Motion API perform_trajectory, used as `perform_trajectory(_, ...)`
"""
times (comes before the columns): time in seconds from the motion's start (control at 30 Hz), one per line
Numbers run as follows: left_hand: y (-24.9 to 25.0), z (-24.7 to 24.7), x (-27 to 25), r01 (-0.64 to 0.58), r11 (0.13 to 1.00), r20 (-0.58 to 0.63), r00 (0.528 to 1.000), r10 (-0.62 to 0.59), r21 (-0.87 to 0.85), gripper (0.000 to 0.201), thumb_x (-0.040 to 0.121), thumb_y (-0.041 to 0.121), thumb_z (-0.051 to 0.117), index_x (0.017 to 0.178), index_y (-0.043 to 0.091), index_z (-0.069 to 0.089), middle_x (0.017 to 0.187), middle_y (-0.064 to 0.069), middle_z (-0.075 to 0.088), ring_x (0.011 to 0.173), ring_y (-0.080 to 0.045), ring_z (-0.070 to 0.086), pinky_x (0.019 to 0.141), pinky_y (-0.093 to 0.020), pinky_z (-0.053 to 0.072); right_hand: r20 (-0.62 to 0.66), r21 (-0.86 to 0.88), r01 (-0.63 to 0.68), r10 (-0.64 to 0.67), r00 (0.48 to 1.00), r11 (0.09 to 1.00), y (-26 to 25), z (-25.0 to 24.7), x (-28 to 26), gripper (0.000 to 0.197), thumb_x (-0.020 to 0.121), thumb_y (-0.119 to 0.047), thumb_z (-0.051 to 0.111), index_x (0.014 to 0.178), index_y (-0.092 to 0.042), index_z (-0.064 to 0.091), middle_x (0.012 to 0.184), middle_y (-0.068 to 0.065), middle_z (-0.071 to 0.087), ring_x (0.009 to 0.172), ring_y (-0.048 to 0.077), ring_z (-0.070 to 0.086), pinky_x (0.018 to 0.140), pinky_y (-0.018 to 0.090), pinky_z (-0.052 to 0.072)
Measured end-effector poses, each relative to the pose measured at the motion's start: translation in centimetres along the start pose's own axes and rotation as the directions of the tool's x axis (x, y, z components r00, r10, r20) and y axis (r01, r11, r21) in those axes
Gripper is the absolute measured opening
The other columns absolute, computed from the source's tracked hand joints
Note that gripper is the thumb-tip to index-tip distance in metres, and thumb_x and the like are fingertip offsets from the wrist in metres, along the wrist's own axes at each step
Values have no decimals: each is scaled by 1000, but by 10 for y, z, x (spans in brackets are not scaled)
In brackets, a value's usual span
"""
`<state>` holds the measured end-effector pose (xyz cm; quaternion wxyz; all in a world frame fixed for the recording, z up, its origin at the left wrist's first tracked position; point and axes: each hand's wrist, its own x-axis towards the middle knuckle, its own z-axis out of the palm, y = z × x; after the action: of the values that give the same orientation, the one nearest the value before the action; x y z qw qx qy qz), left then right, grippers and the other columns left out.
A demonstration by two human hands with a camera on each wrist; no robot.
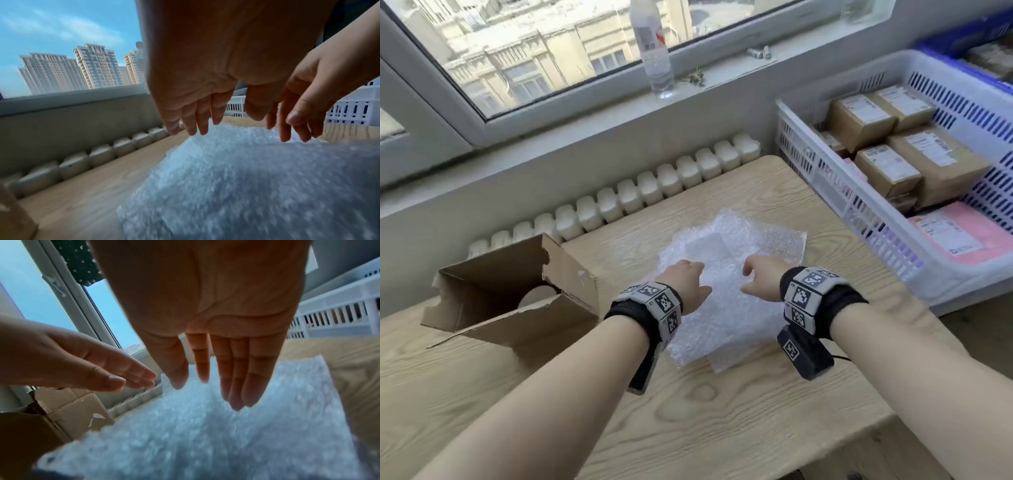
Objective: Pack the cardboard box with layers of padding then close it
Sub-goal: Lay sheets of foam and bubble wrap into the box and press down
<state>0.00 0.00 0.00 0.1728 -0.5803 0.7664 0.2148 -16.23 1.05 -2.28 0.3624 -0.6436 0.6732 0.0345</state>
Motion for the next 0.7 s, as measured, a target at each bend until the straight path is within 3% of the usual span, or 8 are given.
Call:
perform_trajectory(0.13,2,21,-3,26,999,104,994,-23,-33,50,99,35,39,144,12,33,149,-9,34,133,-26,40,108,-40,36,-17,128,-93,96,995,987,-1,16,9,47,87,-24,61,125,-5,40,112,12,55,87,25,53,67,31,43)
perform_trajectory(0.27,1,30,-9,31,996,132,991,-19,-87,54,99,35,38,148,16,26,153,-7,30,137,-24,36,110,-36,32,-59,223,-140,157,986,965,-6,20,10,48,84,-15,64,123,-5,37,83,4,47,80,25,52,49,26,36)
perform_trajectory(0.33,-2,32,-12,38,990,121,992,-21,-135,56,98,37,41,148,18,26,154,-6,29,138,-23,35,111,-34,31,-57,261,-142,162,985,955,-10,19,8,40,85,-11,62,117,-7,38,83,5,49,78,26,57,55,30,45)
perform_trajectory(0.4,-5,33,-16,27,980,115,993,-4,-199,65,92,43,52,148,19,27,154,-4,29,139,-21,33,111,-33,30,-58,344,-114,142,988,932,-16,19,5,32,85,-6,58,110,-10,39,94,11,53,75,28,62,65,35,53)
perform_trajectory(0.5,-7,26,-29,-31,952,118,991,70,-304,93,75,47,73,149,20,24,154,-1,27,141,-19,29,111,-32,28,-104,532,-36,107,989,846,-30,15,-4,30,84,2,55,104,-14,39,98,10,49,61,20,59,56,27,54)
perform_trajectory(0.57,-8,19,-40,-46,939,104,991,86,-340,102,68,47,78,149,20,22,153,-1,26,140,-19,29,109,-32,29,-127,596,1,93,988,803,-42,9,-10,33,83,3,54,107,-15,42,92,9,53,59,17,61,64,30,58)
perform_trajectory(0.63,-15,15,-50,-38,948,-5,999,38,-315,100,69,49,77,148,24,22,149,0,28,134,-20,37,103,-32,36,-130,666,32,73,989,746,-57,2,-16,36,81,5,55,110,-13,45,87,11,57,60,17,62,74,34,59)
perform_trajectory(0.7,-28,7,-62,-46,957,-256,966,-29,-285,70,80,37,68,142,27,36,140,1,40,122,-18,48,96,-30,43,-126,743,73,32,992,665,-76,-9,-26,37,80,9,56,110,-9,46,94,17,56,63,20,61,73,34,59)
